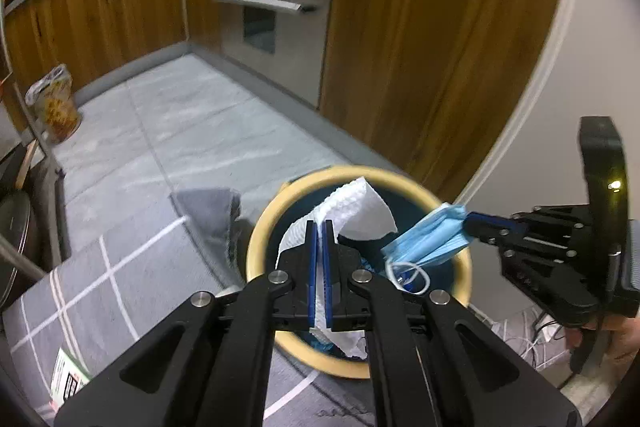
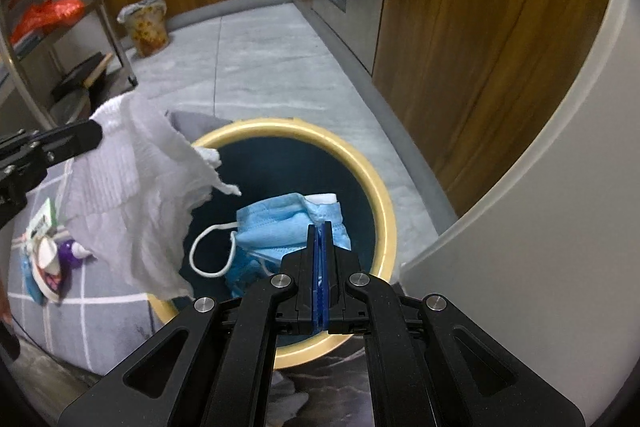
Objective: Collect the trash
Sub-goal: 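Carry the tissue and mask over the bin and open both grippers, then move both open grippers back over the medicine box and paper cup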
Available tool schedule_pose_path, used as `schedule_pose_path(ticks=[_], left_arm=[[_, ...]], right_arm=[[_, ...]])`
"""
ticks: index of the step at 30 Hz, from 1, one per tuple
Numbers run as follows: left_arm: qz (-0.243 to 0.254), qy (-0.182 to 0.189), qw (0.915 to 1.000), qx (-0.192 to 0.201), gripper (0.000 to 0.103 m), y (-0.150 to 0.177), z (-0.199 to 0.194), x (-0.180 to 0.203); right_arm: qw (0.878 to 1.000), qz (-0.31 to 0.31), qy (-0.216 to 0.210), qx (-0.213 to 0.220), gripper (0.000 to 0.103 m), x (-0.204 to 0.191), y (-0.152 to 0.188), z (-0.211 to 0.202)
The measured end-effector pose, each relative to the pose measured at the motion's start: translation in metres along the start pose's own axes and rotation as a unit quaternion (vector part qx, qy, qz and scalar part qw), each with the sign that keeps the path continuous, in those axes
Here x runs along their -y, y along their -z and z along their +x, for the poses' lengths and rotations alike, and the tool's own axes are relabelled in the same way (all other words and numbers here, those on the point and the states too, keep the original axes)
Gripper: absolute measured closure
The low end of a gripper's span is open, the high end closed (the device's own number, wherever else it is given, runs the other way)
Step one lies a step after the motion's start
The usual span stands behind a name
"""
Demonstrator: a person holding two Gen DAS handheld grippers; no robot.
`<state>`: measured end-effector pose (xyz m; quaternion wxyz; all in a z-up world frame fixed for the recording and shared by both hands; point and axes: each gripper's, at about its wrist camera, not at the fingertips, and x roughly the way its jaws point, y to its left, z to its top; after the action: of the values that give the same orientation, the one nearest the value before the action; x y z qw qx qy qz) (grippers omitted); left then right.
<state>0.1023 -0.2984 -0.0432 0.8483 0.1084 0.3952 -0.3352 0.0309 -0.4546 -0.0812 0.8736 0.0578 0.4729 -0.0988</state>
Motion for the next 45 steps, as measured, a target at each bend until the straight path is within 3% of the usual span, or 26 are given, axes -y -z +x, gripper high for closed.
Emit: schedule_pose_path(ticks=[4,14,17,19,22,24,30,31,36,45], left_arm=[[0.000,-0.008,0.9997,-0.024,0.101,0.006,0.009,-0.004],[0.030,-0.024,0.9986,-0.037,0.097,0.012,0.015,0.001],[0.030,-0.032,0.9985,-0.034,0.084,0.012,0.012,-0.002],[0.027,-0.038,0.9985,-0.028,0.071,0.013,0.008,-0.006],[0.022,-0.045,0.9985,-0.019,0.067,0.014,0.001,-0.011],[0.018,-0.048,0.9986,-0.011,0.060,0.015,-0.007,-0.016],[0.003,-0.064,0.9979,0.008,0.040,0.020,-0.029,-0.031],[0.000,-0.069,0.9976,0.011,0.033,0.021,-0.033,-0.033],[-0.009,-0.090,0.9955,0.025,0.018,0.029,-0.055,-0.046],[-0.033,-0.119,0.9912,0.047,0.015,0.048,-0.096,-0.078]], right_arm=[[1.000,-0.005,0.004,-0.009,0.101,-0.004,0.000,0.005],[1.000,0.003,0.003,-0.014,0.101,-0.006,-0.001,0.010],[1.000,0.005,0.003,-0.014,0.099,-0.005,-0.003,0.011],[1.000,0.006,0.002,-0.011,0.094,-0.005,-0.004,0.010],[1.000,0.008,0.000,0.002,0.082,-0.005,-0.004,0.005],[1.000,0.014,0.002,0.012,0.065,-0.002,-0.005,0.000],[0.998,0.048,-0.026,0.032,0.032,0.003,-0.007,-0.012],[0.998,0.050,-0.031,0.036,0.030,0.002,-0.007,-0.016],[0.997,0.038,-0.034,0.065,0.019,-0.014,-0.008,-0.034],[0.993,0.030,-0.035,0.104,0.011,-0.043,-0.011,-0.057]])
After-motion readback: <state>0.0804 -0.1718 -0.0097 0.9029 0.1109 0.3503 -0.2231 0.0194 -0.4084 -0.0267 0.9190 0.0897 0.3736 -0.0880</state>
